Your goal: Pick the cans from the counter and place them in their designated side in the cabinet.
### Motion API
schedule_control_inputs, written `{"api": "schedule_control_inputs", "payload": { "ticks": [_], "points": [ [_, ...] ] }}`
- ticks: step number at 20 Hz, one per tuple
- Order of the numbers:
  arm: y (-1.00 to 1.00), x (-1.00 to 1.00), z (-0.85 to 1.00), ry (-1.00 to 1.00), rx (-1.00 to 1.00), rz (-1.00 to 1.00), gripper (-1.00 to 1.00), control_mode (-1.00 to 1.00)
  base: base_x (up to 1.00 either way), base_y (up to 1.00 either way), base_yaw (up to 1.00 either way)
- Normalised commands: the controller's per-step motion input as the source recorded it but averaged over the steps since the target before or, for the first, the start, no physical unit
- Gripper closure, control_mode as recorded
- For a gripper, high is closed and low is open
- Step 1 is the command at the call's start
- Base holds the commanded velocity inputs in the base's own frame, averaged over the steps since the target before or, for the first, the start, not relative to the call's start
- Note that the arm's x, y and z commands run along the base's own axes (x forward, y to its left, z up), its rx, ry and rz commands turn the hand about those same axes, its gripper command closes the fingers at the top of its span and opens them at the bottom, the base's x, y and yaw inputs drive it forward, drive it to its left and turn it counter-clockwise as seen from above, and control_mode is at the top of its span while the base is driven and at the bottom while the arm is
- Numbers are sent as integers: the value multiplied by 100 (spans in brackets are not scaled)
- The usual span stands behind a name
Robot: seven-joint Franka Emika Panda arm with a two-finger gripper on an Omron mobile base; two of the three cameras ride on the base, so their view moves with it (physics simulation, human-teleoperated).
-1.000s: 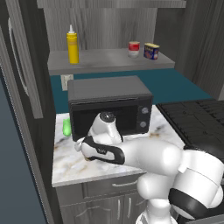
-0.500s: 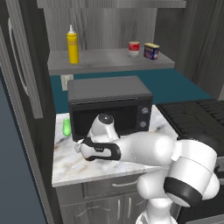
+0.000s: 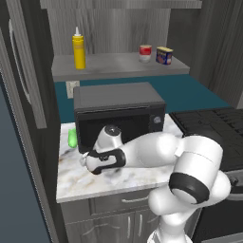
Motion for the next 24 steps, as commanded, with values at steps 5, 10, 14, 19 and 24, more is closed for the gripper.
{"api": "schedule_control_inputs", "payload": {
  "ticks": [5,10,14,19,24],
  "points": [
    [10,15,-13,1,-1,0,-100,-100,0,0,0],
    [13,0,-20,1,-2,0,100,-100,0,0,0],
    [0,-1,-14,0,-1,0,100,-100,0,0,0],
    [-1,-10,-3,0,0,0,100,-100,0,0,0],
    [-12,-23,8,-3,0,0,100,-100,0,0,0]
  ]
}}
